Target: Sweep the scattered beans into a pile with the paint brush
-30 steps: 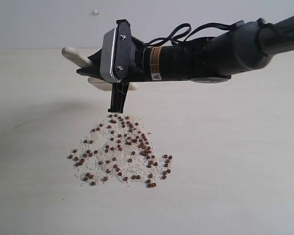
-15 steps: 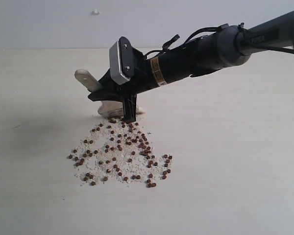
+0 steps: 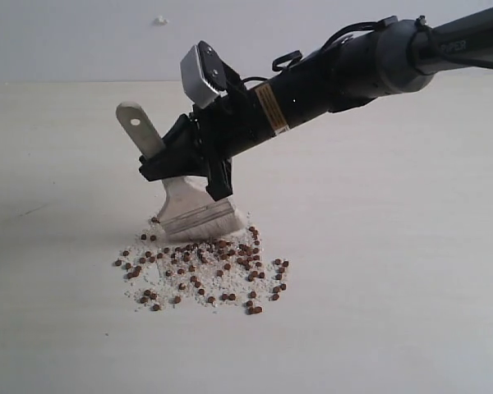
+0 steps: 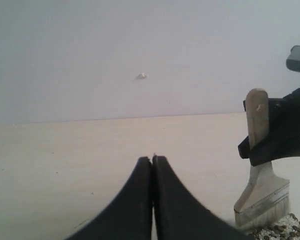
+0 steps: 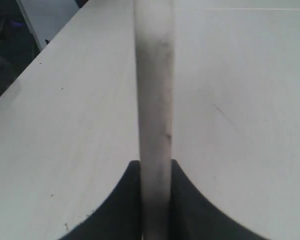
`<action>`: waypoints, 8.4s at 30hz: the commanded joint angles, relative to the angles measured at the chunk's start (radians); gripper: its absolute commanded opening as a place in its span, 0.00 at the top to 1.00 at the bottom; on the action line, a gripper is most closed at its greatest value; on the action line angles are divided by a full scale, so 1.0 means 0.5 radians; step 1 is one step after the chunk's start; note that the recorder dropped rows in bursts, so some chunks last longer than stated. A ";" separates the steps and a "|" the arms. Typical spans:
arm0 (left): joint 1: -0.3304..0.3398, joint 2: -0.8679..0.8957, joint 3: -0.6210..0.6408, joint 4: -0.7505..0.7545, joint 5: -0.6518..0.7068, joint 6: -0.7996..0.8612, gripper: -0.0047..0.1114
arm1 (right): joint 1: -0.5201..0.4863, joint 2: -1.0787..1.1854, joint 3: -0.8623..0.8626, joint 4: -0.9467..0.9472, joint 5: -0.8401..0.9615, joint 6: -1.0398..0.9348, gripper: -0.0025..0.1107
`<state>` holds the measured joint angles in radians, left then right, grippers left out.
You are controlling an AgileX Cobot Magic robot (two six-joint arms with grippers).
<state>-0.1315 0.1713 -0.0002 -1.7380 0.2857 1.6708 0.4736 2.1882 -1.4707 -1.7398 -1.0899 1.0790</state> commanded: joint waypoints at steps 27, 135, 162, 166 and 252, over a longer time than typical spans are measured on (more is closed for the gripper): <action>0.006 -0.016 0.000 -0.013 0.011 -0.002 0.96 | 0.006 0.320 -0.142 0.694 -0.003 -1.212 0.98; 0.006 -0.016 0.000 -0.013 0.005 -0.001 0.96 | 1.776 0.161 -0.228 0.291 4.177 2.100 0.98; 0.006 -0.016 0.000 -0.013 0.005 -0.001 0.96 | 1.726 0.258 -0.216 0.710 4.622 1.826 0.98; 0.006 -0.016 0.000 -0.013 0.005 -0.001 0.96 | 1.699 0.247 -0.156 0.699 4.622 1.826 0.98; 0.006 -0.016 0.000 -0.013 0.005 -0.001 0.96 | 0.790 -0.879 0.294 1.096 2.084 -0.053 0.98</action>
<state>-0.1315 0.1713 -0.0002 -1.7380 0.2857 1.6708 0.9628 1.8369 -1.4050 -1.3223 0.2148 1.2576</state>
